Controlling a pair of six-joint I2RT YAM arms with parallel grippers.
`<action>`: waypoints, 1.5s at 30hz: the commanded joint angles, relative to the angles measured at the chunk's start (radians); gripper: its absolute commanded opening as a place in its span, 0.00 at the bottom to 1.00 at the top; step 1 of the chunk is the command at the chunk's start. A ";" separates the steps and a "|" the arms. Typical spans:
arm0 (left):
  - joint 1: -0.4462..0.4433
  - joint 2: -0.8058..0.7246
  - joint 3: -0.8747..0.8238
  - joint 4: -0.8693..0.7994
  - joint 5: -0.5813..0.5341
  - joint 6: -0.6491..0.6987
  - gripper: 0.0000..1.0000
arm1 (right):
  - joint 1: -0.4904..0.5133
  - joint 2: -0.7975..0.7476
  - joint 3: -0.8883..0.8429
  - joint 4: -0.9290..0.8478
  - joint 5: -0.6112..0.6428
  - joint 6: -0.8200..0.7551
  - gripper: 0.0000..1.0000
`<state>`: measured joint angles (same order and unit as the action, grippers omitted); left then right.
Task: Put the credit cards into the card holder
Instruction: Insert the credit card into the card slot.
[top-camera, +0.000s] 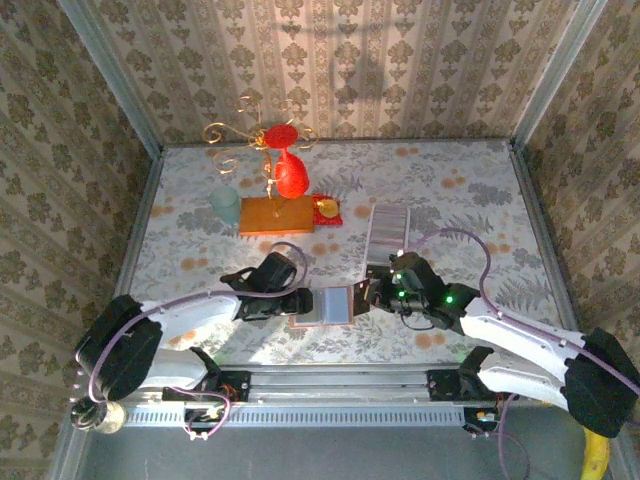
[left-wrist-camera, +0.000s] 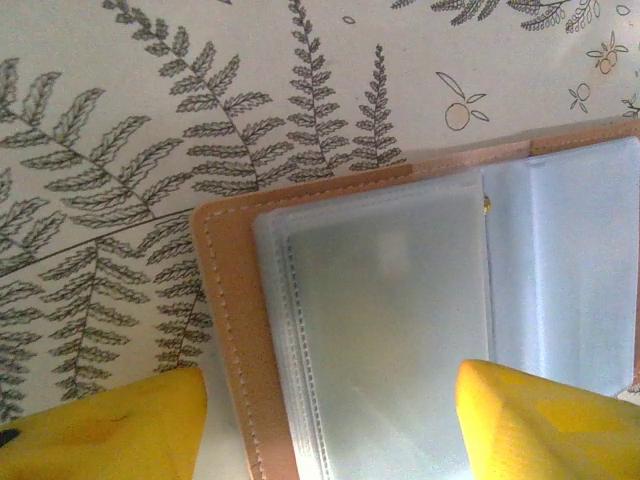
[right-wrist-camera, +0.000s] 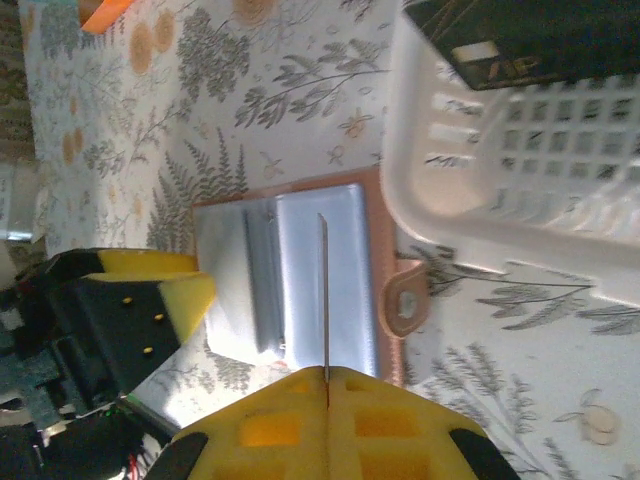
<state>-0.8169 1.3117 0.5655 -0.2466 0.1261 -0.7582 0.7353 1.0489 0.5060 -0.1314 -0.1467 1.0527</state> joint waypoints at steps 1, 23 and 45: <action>-0.009 0.033 0.032 -0.021 -0.015 0.029 0.64 | 0.029 0.044 0.002 0.114 0.036 0.099 0.00; -0.015 0.050 -0.027 -0.006 -0.012 0.013 0.32 | 0.154 0.336 0.088 0.344 0.100 0.072 0.00; -0.015 0.025 -0.047 -0.004 0.000 0.006 0.31 | 0.231 0.407 -0.015 0.559 0.372 0.194 0.00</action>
<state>-0.8253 1.3392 0.5495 -0.1860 0.1200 -0.7441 0.9565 1.4361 0.5037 0.3721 0.1555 1.2259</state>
